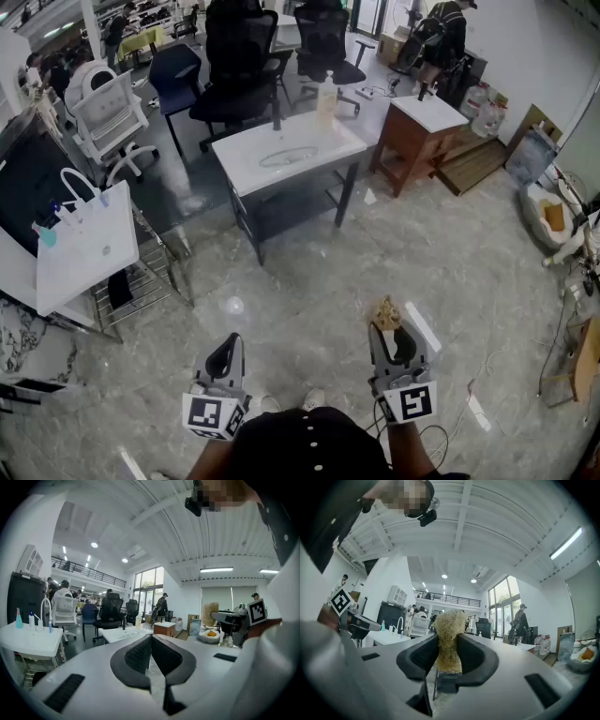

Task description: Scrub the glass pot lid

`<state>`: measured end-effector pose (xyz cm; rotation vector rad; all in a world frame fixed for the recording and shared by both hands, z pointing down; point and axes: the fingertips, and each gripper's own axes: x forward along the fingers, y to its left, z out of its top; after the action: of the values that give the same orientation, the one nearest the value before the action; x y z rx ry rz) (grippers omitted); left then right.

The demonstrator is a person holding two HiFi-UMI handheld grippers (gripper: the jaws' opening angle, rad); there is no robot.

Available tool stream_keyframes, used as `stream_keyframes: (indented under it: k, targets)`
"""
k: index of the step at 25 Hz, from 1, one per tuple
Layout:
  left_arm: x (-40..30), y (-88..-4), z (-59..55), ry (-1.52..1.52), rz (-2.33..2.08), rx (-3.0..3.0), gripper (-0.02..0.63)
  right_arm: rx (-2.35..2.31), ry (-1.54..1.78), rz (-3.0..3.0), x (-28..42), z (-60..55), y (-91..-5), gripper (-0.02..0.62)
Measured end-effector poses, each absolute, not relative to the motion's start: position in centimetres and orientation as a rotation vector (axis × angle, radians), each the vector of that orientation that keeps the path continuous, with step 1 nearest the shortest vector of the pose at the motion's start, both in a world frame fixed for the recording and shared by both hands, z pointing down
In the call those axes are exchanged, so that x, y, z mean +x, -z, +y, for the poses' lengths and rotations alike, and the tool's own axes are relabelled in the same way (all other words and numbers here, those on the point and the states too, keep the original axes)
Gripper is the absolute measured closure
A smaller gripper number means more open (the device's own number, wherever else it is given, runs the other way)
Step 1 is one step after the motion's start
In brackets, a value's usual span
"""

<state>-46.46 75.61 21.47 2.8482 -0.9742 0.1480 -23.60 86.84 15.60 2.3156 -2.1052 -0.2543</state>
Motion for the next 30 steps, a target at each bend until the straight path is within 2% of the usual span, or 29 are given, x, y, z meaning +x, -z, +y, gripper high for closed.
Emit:
stream_keyframes:
  k: [21,30]
  targets:
    - [-42.1,-21.5,78.2,-0.157,-1.058,2.807,0.578,2.232,0.227,-2.257,-19.6,87.1,-16.8,0.459]
    - [-39.8,-23.2,74.6,-0.169,-1.042,2.788,0.578,2.248,0.191,-2.242,-17.2,84.3,-18.3,0.459]
